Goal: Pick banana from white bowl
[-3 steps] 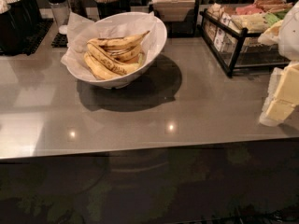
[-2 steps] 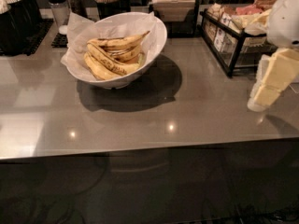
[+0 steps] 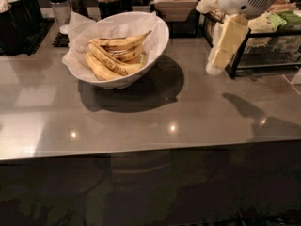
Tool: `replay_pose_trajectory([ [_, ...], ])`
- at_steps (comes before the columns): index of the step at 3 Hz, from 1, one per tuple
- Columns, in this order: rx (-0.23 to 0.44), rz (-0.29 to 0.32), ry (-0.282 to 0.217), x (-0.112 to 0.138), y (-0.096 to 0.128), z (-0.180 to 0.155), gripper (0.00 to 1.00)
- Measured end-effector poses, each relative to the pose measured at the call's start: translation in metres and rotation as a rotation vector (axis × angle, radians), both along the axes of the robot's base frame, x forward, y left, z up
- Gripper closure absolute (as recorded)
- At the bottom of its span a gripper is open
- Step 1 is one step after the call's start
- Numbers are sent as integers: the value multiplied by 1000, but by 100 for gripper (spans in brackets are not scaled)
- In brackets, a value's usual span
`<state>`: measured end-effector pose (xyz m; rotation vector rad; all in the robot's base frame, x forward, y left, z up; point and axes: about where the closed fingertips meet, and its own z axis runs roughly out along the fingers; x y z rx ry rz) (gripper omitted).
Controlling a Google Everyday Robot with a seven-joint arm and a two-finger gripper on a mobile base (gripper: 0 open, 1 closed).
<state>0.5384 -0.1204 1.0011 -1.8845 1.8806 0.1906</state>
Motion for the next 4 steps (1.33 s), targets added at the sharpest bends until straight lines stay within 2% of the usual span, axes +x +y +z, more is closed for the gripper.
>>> replay_pose_trajectory([
  [1,15,80,16,27,42,-3,0],
  [2,26,82,0,32,48,-1,0],
  [3,96,80,-19,43,59,-4,0],
  [4,148,113,4,68,87,-12,0],
])
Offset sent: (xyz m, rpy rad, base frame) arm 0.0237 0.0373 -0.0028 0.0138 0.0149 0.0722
